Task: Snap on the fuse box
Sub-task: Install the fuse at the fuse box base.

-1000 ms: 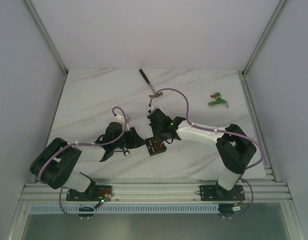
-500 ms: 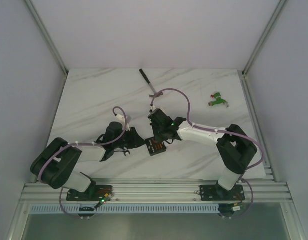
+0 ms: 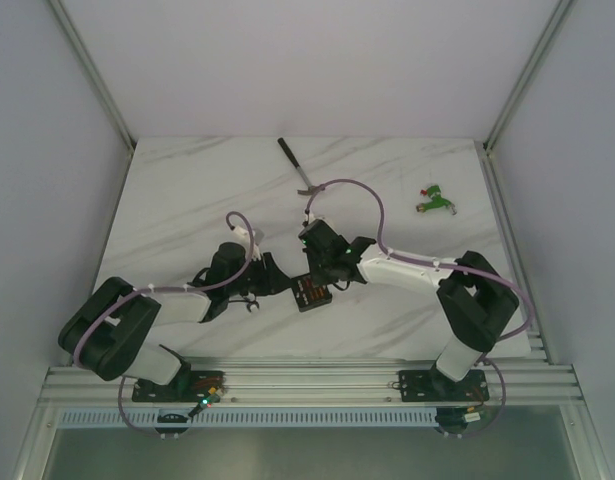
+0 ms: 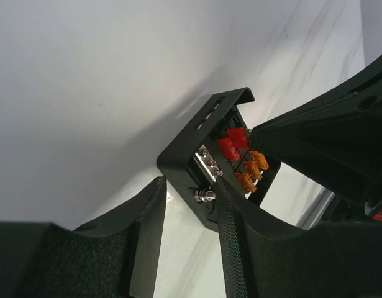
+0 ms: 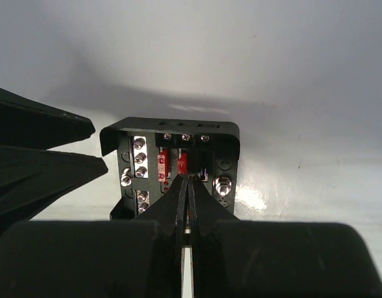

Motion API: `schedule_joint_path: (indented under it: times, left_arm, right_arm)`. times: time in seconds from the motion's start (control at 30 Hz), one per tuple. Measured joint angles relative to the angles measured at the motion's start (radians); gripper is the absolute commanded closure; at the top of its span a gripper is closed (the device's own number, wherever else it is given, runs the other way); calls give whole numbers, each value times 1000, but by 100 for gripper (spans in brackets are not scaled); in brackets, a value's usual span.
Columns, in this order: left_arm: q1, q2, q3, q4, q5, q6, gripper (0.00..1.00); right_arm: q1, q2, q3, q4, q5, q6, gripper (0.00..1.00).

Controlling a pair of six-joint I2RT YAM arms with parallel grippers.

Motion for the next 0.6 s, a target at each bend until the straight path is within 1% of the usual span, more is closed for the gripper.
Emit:
schedule_joint_path:
  times: [0.1,0.23,0.4,0.6]
  left_arm:
    - [-9,1,10,-1,0,0,56]
    - [-22,13,27,-2,-2,0,64]
    - [-24,19,30,-13,-17,0,71]
    - [-24,34,33,-20,-24,0,74]
  right_arm:
    - [3,12,21,-18,0,-6,100]
    - [9,34,51,-43,0,-14,100]
    - [9,51,77,-76,2,-16,100]
    - [13,77,109,-113,12,-13,100]
